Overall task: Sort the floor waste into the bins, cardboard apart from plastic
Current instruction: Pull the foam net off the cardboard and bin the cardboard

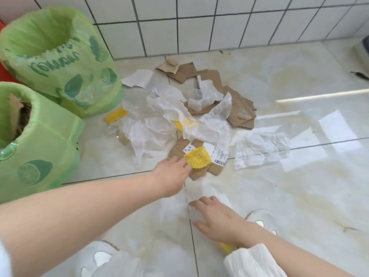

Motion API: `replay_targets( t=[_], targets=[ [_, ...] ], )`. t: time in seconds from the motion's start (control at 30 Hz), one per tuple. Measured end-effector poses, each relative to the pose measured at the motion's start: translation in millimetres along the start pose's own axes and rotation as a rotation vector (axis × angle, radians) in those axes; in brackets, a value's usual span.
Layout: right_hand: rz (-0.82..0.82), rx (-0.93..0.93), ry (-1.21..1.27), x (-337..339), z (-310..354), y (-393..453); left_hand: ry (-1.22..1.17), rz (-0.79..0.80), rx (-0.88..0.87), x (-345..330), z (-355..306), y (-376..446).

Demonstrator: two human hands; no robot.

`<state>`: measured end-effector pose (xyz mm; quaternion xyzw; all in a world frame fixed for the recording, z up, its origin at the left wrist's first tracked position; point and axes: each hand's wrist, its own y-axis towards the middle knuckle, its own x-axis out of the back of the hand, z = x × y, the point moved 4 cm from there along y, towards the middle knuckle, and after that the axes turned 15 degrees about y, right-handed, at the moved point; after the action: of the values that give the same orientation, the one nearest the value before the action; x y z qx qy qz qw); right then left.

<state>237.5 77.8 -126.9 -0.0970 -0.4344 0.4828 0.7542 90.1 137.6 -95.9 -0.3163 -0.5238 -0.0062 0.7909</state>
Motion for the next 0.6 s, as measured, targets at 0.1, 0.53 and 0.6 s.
replay_targets(
  t=[0.1, 0.53, 0.6],
  targets=[
    [-0.034, 0.045, 0.140, 13.6, 5.1, 0.8, -0.097, 0.011, 0.033, -16.6, 2.4, 18.8],
    [-0.213, -0.096, -0.295, 70.1, -43.2, 52.8, -0.170, -0.151, 0.111, -62.4, -17.3, -25.6],
    [-0.260, -0.114, -0.351, 69.4, -44.2, 48.3, -0.225, -0.174, 0.196, -69.8, -12.6, -37.1]
  ],
)
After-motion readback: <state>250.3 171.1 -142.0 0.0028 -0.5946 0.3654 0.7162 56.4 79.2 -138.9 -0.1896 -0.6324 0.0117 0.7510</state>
